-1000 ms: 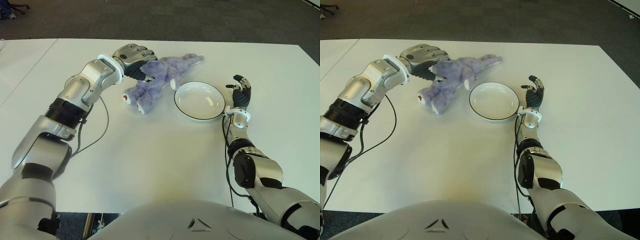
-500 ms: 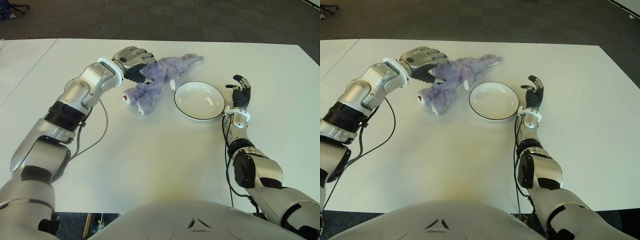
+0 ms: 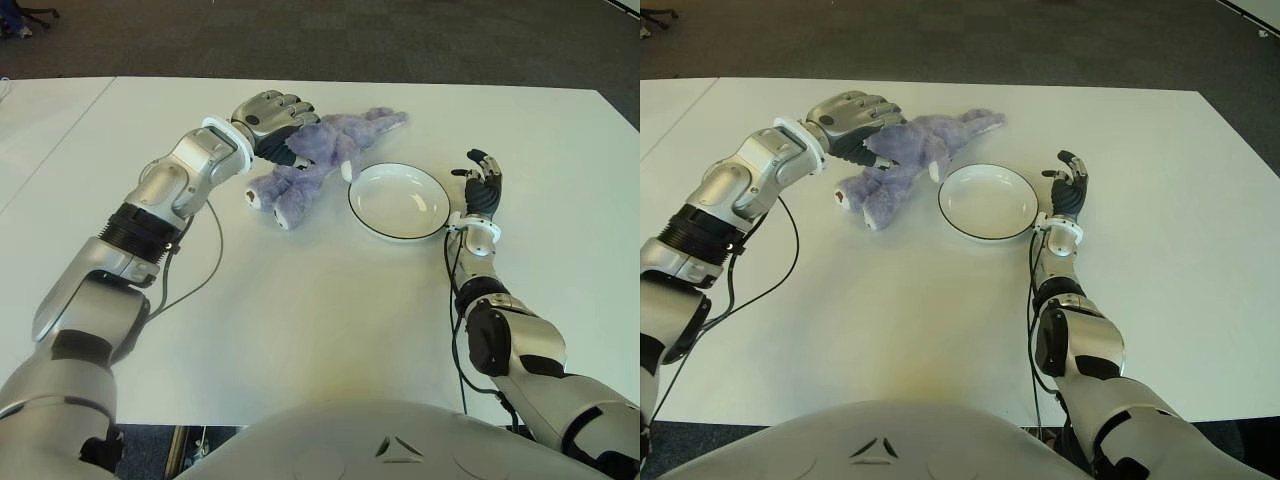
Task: Put the doll into the plate.
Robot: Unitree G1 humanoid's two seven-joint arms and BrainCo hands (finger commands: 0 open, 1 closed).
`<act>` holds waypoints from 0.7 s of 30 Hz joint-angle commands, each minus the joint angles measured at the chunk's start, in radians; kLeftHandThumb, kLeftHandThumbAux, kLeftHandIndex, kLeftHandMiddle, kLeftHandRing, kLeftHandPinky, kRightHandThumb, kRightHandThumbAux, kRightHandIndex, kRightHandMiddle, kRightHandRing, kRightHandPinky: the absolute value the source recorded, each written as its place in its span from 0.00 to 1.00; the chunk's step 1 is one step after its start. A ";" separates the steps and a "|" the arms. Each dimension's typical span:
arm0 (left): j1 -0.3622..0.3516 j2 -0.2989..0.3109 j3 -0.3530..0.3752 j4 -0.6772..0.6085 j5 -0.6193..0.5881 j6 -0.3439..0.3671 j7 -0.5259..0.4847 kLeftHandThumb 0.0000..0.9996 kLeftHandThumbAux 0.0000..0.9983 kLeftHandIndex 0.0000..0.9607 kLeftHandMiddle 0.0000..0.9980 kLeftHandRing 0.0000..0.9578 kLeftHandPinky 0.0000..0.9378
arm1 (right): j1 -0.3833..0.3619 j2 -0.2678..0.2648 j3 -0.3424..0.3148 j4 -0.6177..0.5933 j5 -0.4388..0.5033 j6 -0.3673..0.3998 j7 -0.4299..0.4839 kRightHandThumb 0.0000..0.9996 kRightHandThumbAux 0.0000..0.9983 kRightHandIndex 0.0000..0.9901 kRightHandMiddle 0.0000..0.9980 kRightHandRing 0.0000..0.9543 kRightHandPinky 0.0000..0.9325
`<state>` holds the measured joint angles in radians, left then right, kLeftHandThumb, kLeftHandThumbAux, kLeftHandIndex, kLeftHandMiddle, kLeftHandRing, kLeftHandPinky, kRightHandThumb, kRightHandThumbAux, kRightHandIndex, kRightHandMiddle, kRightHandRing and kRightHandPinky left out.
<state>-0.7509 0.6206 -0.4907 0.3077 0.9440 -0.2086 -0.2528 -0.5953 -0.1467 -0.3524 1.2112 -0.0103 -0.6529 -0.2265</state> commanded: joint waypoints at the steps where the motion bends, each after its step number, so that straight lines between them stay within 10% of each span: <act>1: 0.016 -0.101 -0.034 0.043 0.045 0.059 0.075 0.21 0.27 0.00 0.00 0.00 0.00 | 0.203 0.120 -0.004 0.146 0.008 0.114 -0.004 1.00 0.66 0.25 0.23 0.48 0.08; 21: -0.159 -0.373 -0.170 0.549 0.224 0.279 0.616 0.27 0.31 0.00 0.00 0.00 0.00 | 0.207 0.124 0.000 0.147 0.000 0.100 -0.008 1.00 0.66 0.28 0.25 0.48 0.12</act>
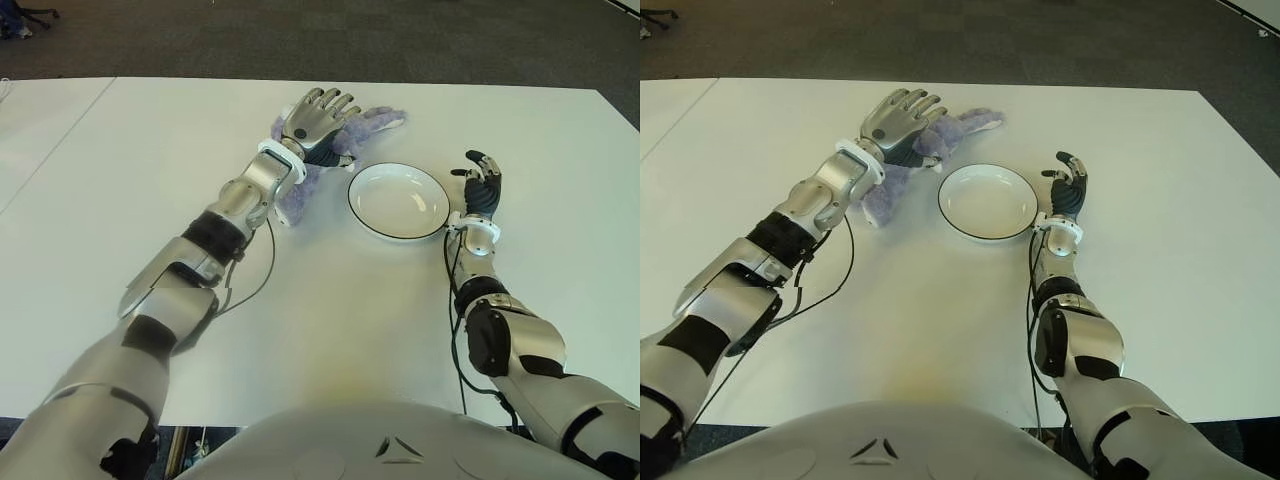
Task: Put the doll into the plate.
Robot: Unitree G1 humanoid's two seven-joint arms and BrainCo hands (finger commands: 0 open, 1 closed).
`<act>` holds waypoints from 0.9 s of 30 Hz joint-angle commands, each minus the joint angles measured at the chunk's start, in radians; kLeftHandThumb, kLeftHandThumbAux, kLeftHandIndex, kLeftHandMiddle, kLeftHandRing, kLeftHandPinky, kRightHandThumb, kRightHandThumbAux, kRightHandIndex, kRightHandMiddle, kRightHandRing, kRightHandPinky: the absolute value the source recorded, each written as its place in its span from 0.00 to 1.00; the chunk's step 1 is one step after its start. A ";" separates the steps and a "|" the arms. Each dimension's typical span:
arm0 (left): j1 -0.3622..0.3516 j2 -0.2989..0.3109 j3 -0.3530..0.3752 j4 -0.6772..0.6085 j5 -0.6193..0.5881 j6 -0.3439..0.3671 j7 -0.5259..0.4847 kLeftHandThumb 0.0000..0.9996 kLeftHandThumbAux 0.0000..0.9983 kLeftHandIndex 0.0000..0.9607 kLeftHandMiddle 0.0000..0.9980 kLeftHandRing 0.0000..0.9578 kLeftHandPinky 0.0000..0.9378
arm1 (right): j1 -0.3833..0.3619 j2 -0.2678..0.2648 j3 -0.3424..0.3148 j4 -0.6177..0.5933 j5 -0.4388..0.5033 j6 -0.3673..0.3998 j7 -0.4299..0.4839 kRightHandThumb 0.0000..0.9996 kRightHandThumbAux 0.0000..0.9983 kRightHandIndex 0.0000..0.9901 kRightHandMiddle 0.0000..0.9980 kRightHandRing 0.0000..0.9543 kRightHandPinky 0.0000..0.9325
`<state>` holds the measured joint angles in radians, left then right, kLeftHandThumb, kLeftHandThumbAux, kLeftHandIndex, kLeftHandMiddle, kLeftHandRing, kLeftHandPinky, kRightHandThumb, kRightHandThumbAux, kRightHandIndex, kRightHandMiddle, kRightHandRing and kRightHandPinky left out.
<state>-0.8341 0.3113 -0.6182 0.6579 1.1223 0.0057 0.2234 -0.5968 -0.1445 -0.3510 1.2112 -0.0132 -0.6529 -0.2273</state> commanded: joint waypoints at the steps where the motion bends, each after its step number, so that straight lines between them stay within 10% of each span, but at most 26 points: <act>1: -0.086 -0.073 -0.046 0.226 0.043 0.070 0.156 0.27 0.31 0.00 0.00 0.00 0.00 | 0.209 0.122 -0.001 0.147 0.002 0.100 -0.007 1.00 0.66 0.28 0.25 0.48 0.12; 27: -0.172 -0.150 -0.128 0.498 0.005 0.078 0.245 0.11 0.31 0.00 0.00 0.00 0.00 | 0.213 0.131 -0.015 0.146 0.021 0.096 0.007 1.00 0.66 0.28 0.25 0.48 0.18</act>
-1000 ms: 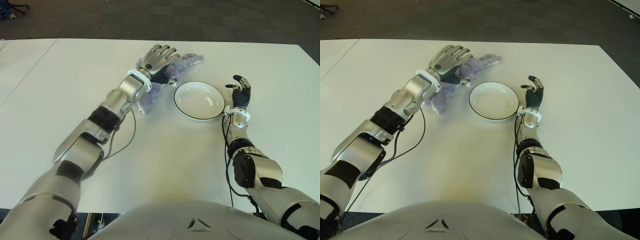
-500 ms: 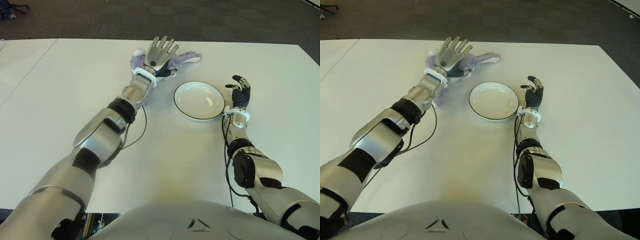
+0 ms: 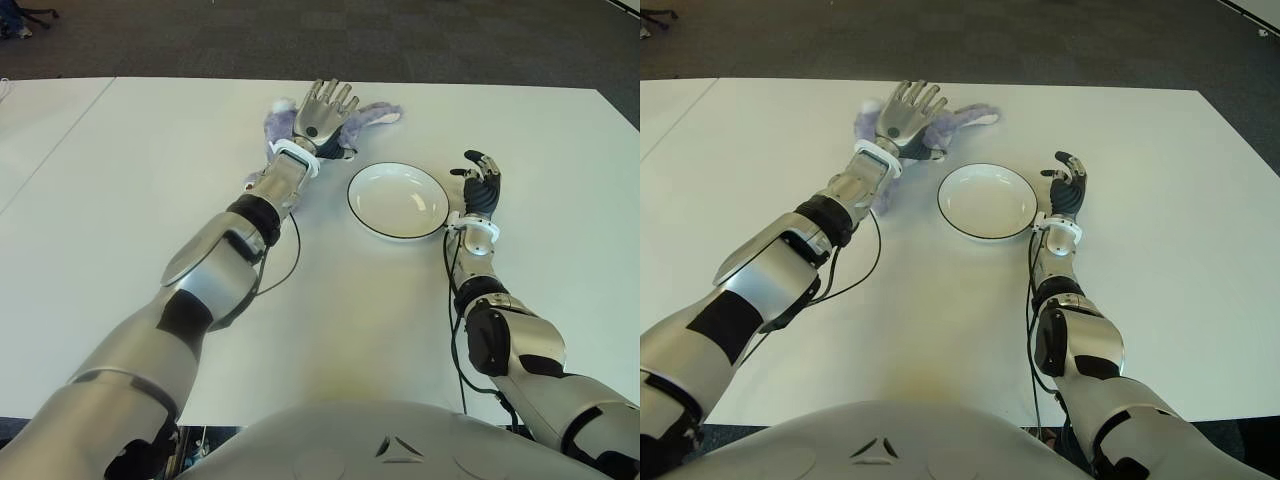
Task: Put the doll into the plate.
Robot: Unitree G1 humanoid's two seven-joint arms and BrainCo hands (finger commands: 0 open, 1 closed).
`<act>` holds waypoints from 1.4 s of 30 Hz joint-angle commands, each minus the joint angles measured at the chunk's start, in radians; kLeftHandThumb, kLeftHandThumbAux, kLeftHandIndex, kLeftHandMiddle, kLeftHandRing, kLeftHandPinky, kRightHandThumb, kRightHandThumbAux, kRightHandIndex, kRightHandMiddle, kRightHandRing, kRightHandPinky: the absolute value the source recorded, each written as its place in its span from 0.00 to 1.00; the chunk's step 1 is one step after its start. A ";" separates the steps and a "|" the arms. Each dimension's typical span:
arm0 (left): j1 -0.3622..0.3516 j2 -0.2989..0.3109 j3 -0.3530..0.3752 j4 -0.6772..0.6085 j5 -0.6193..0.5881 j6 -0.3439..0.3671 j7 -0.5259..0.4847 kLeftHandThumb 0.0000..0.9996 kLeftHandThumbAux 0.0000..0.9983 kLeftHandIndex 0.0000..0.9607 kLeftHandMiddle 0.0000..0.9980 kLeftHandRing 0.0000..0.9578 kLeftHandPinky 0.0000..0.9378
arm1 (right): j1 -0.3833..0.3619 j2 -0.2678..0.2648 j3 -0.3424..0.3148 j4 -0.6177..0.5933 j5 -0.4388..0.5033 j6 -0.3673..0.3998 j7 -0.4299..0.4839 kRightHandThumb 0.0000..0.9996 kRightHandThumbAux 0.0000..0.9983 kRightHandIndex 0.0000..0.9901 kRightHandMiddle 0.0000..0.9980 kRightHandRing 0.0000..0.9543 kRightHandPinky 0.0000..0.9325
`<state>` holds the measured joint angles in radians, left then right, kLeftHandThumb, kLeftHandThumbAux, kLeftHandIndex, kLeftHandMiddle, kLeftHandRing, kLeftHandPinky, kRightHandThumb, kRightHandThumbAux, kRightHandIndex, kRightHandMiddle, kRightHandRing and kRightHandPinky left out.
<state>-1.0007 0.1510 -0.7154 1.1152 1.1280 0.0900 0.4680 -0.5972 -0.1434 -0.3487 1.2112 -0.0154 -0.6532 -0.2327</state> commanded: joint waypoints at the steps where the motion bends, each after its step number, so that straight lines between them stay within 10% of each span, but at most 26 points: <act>1: -0.005 0.012 -0.034 0.041 -0.002 -0.006 -0.002 0.11 0.31 0.00 0.00 0.00 0.00 | 0.214 0.130 -0.019 0.146 0.025 0.097 0.016 1.00 0.66 0.28 0.25 0.48 0.18; 23: 0.014 0.080 -0.044 -0.003 -0.051 -0.071 -0.111 0.06 0.35 0.00 0.00 0.00 0.00 | 0.210 0.124 -0.041 0.146 0.030 0.108 0.036 1.00 0.66 0.26 0.25 0.48 0.17; 42: 0.088 0.291 -0.036 -0.260 -0.099 -0.225 -0.277 0.00 0.43 0.00 0.00 0.00 0.00 | 0.207 0.122 -0.057 0.145 0.047 0.124 0.059 1.00 0.66 0.25 0.23 0.48 0.21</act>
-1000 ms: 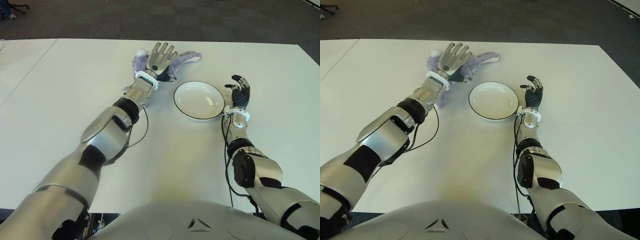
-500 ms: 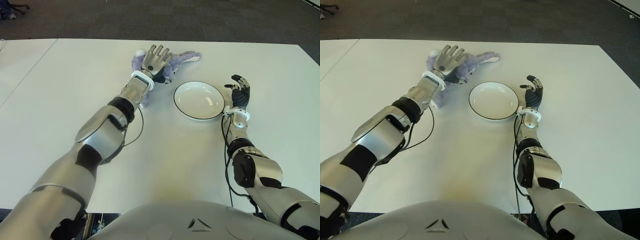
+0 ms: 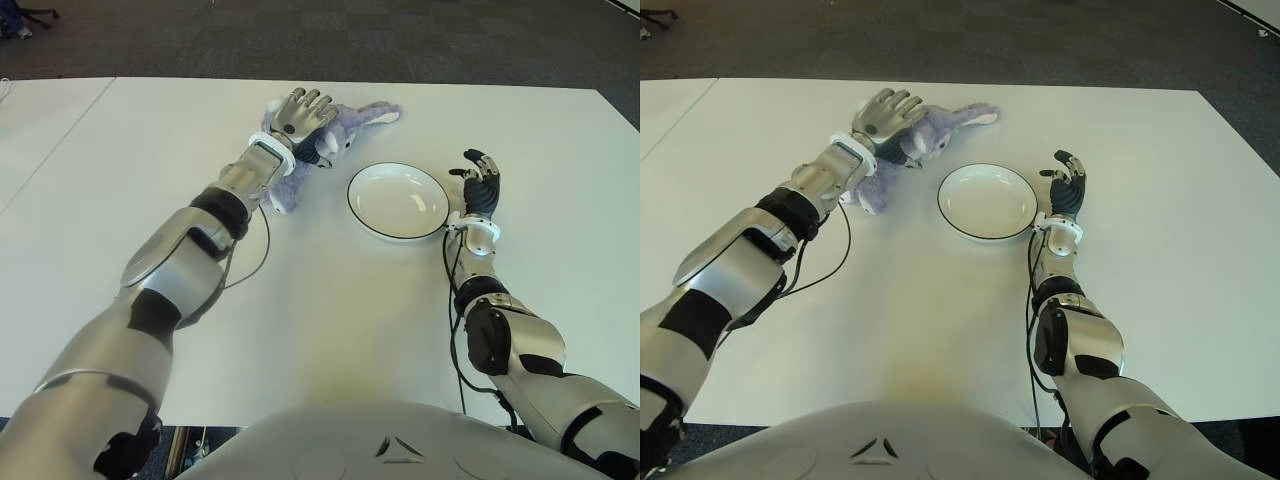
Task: Put the doll into the plate.
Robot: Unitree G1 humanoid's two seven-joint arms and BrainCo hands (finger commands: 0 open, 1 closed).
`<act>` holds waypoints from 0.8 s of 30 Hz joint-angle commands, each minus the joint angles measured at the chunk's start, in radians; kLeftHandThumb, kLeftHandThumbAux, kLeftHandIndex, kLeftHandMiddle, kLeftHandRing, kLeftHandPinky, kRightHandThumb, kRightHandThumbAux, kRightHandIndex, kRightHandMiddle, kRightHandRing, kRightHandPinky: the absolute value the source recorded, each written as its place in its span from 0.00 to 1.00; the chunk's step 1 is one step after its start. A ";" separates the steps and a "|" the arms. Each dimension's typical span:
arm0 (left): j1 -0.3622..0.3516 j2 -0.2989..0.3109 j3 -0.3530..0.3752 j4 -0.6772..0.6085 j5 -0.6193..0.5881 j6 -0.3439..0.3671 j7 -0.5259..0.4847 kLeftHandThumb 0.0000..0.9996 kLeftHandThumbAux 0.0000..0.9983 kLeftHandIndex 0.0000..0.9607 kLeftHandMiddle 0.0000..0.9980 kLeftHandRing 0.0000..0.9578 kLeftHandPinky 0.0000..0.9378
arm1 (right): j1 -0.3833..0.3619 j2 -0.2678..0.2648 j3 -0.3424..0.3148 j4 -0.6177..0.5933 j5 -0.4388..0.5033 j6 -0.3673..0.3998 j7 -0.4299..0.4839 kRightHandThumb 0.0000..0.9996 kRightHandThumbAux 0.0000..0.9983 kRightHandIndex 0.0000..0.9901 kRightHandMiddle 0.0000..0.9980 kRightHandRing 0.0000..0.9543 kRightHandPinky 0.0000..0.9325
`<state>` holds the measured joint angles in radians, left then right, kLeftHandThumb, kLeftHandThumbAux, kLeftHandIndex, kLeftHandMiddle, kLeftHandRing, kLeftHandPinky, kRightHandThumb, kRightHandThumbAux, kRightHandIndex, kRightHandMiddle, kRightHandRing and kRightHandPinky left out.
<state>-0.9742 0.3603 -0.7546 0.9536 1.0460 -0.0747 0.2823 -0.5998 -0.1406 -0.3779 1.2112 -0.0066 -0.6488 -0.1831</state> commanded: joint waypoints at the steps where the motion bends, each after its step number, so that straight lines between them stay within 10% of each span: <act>1: 0.063 0.100 0.006 -0.122 -0.021 -0.074 -0.113 0.00 0.43 0.00 0.00 0.00 0.00 | 0.209 0.119 -0.029 0.145 0.039 0.119 0.009 1.00 0.66 0.24 0.23 0.48 0.20; 24: 0.076 0.183 0.040 -0.274 -0.031 -0.164 -0.223 0.02 0.41 0.00 0.00 0.00 0.00 | 0.203 0.116 -0.042 0.145 0.034 0.120 0.013 1.00 0.66 0.26 0.24 0.48 0.16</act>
<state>-0.9367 0.5320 -0.7162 0.6864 1.0182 -0.2168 0.0955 -0.6015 -0.1388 -0.4016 1.2112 -0.0015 -0.6449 -0.1650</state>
